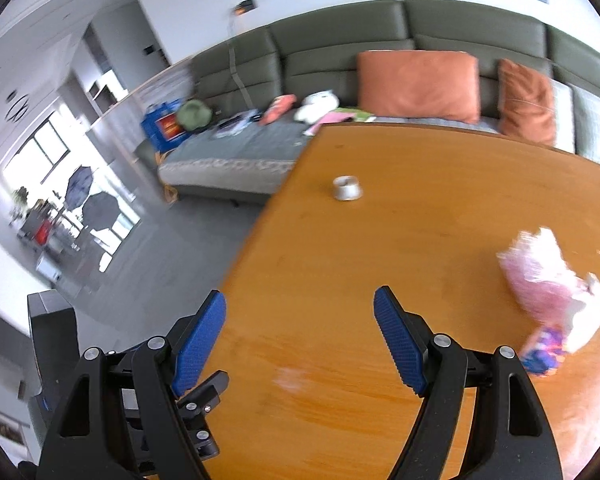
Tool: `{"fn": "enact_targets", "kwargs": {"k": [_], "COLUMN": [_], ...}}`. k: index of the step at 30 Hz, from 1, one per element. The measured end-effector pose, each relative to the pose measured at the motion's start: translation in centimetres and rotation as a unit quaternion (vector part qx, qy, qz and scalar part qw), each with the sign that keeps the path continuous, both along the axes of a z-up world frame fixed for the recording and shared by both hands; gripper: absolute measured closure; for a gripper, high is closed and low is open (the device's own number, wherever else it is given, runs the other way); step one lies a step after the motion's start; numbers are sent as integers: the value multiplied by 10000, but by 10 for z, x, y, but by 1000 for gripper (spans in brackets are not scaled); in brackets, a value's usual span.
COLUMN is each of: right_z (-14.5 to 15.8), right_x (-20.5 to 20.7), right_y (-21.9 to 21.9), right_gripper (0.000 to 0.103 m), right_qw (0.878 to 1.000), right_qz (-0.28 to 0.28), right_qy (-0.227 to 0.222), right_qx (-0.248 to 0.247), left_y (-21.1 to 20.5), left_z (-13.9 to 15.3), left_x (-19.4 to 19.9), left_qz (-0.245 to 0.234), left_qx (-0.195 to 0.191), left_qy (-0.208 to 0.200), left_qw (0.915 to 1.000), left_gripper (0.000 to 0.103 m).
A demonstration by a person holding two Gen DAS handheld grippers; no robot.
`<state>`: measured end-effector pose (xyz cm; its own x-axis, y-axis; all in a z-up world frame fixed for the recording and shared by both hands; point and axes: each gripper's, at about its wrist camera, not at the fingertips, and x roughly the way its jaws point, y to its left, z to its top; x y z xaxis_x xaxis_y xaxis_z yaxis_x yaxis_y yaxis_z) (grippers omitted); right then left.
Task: Collect trash
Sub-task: 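Move both open grippers back over the table toward the toy block, then grasp the purple toy block with the left gripper while the right grasps the white cloth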
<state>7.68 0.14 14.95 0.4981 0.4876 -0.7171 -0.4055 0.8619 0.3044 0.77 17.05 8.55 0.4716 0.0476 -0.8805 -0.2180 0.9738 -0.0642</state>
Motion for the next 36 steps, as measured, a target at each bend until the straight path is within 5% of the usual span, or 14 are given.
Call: {"fn": "enact_targets", "kwargs": {"k": [21, 34, 36], "right_z": [-39, -94, -100], "right_x": [40, 75, 81], "right_y": [-180, -205, -208], "right_gripper": [26, 27, 49], "right_qw": [9874, 9749, 9735], "right_qz": [-1542, -1896, -1898], "right_qy": [298, 573, 650], "right_qx": [-198, -1015, -1101], "left_y": [-177, -224, -232], "left_z": [-10, -30, -32], "left_x": [55, 80, 85], "left_qz": [-1531, -2005, -2098], "left_qx": [191, 205, 223], "left_qy": [196, 366, 380], "left_qw": [9878, 9788, 9768], "left_gripper": [6, 6, 6]}}
